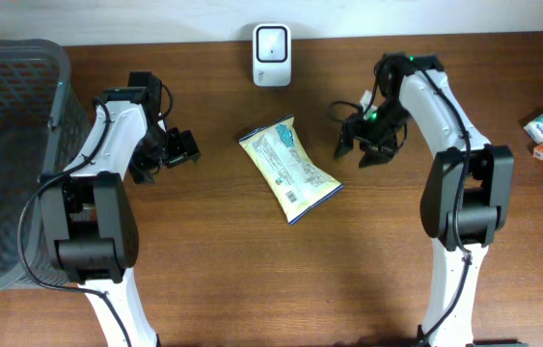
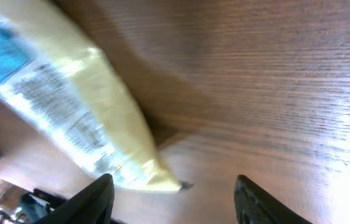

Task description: Scan the item barcode

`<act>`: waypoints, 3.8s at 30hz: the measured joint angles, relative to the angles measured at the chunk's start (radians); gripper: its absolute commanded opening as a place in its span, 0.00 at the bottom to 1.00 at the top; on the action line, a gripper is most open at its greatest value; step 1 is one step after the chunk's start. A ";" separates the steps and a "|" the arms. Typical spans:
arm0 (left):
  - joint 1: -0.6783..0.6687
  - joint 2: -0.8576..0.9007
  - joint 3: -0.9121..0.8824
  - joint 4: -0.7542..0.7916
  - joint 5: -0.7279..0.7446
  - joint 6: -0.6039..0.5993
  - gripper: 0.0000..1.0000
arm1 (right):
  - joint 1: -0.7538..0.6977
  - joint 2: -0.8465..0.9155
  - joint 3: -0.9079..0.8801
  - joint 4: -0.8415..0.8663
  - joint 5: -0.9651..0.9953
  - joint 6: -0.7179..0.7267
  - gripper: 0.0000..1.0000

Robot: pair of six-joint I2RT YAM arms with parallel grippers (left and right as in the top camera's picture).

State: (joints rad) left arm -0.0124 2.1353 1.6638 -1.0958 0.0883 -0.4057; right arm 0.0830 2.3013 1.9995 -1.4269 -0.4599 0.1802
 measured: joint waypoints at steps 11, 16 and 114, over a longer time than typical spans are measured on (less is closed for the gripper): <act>0.000 0.000 0.000 0.000 0.000 0.000 0.99 | 0.267 -0.024 0.074 0.122 0.090 -0.029 0.10; 0.000 0.000 0.000 0.000 0.000 0.000 0.99 | 0.311 -0.023 0.044 0.226 0.158 0.055 0.09; 0.000 0.000 0.000 0.000 0.000 0.000 0.99 | 0.377 -0.027 -0.177 0.150 0.438 0.191 0.33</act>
State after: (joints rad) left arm -0.0124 2.1353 1.6638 -1.0958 0.0883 -0.4061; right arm 0.4599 2.2738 1.8225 -1.2766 -0.0223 0.3714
